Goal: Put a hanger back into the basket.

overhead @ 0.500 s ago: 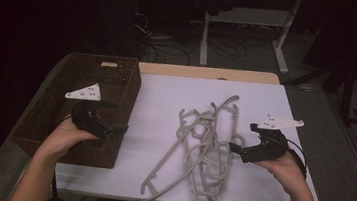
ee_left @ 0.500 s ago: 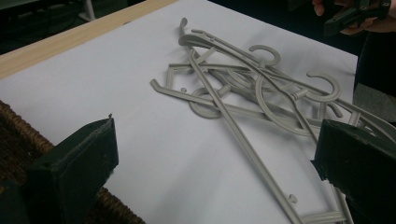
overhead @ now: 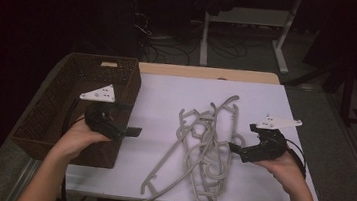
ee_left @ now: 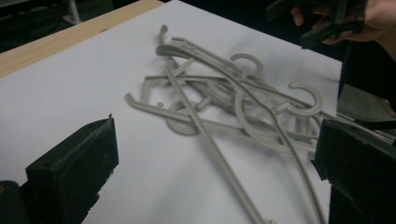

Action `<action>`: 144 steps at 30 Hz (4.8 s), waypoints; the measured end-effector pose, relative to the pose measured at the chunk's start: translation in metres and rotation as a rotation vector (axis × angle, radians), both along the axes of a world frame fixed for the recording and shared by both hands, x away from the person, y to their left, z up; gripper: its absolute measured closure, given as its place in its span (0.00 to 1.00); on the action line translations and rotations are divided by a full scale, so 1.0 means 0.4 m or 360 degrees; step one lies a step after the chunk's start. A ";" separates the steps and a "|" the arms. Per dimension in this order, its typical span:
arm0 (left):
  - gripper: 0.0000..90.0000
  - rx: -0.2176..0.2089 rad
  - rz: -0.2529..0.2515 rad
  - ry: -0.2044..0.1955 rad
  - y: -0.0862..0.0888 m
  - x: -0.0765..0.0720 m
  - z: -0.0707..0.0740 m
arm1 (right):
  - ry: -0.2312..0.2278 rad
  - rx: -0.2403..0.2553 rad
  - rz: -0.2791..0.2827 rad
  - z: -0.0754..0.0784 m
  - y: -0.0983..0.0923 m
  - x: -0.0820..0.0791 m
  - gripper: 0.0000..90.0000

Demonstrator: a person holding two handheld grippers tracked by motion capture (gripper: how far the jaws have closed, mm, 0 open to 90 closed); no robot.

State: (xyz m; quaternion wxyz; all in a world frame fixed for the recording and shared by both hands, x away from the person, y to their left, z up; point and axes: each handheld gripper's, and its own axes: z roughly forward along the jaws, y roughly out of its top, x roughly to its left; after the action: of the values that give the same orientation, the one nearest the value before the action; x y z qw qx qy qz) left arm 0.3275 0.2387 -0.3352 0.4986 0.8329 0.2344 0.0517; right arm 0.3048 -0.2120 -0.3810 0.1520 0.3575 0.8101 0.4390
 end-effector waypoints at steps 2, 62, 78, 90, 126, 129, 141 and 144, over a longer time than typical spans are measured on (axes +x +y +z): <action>0.00 -0.0009 -0.0020 0.0010 -0.019 -0.005 -0.001 | 0.0001 -0.0001 -0.0007 0.000 0.000 0.000 0.00; 0.62 0.0492 -0.0328 0.0279 -0.352 -0.118 -0.288 | 0.0020 -0.0015 -0.0001 -0.005 -0.003 0.000 0.00; 0.79 0.0473 -0.0231 0.0357 -0.336 -0.101 -0.265 | 0.0033 -0.0019 -0.0048 -0.028 -0.022 0.000 0.00; 0.81 0.0375 -0.0156 0.0422 -0.299 -0.089 -0.219 | 0.0021 -0.0007 -0.0052 -0.024 -0.024 0.000 0.00; 0.91 0.0228 0.0019 0.0017 -0.159 0.036 0.148 | -0.0025 0.0046 -0.0089 -0.002 -0.052 -0.007 0.00; 0.91 0.0235 0.0027 -0.0016 -0.122 0.053 0.183 | -0.0026 0.0048 -0.0092 -0.001 -0.053 -0.007 0.00; 0.91 0.0330 0.0215 -0.0073 0.094 0.080 0.212 | -0.0026 0.0048 -0.0103 0.000 -0.058 -0.008 0.00; 0.91 0.0328 0.0267 -0.0073 0.150 0.075 0.205 | -0.0026 0.0042 -0.0103 -0.001 -0.057 -0.007 0.00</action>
State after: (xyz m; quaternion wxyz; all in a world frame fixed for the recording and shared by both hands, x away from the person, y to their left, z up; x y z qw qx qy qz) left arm 0.3576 0.2987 -0.2531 0.4095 0.8558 0.2852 0.1363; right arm 0.3020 -0.2349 -0.3815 0.1681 0.3820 0.7909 0.4475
